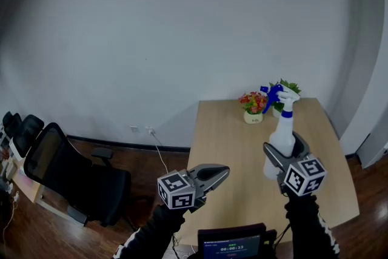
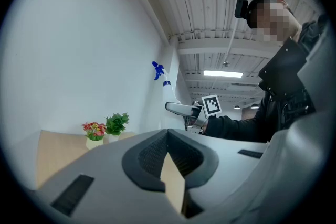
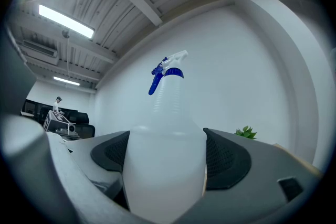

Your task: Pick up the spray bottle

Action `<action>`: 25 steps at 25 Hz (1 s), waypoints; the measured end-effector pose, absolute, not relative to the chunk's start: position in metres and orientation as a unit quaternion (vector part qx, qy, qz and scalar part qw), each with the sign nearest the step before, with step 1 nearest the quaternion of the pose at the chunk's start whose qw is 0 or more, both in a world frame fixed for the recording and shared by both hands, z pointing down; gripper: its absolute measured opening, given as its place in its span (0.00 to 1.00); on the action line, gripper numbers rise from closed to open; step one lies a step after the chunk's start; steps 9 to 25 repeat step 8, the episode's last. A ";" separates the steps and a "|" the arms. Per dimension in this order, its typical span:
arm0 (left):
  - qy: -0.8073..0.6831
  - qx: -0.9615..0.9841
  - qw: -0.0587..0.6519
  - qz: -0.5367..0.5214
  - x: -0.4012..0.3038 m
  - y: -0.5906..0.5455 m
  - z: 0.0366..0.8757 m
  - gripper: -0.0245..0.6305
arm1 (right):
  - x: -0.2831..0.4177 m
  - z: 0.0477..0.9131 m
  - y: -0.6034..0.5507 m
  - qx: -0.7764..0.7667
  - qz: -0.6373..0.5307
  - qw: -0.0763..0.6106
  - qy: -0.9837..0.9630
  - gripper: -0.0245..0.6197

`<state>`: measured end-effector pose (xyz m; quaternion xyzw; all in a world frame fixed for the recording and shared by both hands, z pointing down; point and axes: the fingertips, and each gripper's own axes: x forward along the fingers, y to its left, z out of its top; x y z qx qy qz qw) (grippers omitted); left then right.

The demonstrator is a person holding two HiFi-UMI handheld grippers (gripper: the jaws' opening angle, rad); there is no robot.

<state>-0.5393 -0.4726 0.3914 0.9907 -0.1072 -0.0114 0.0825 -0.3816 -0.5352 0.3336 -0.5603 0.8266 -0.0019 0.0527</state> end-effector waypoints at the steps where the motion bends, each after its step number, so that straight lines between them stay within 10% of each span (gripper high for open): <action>1: -0.108 0.991 0.084 -0.012 -0.539 -0.473 0.391 0.03 | -0.381 0.334 -0.536 -0.563 -0.001 0.052 0.825 0.66; 25: -0.111 0.990 0.084 -0.014 -0.539 -0.474 0.394 0.03 | -0.378 0.339 -0.537 -0.566 -0.003 0.054 0.822 0.66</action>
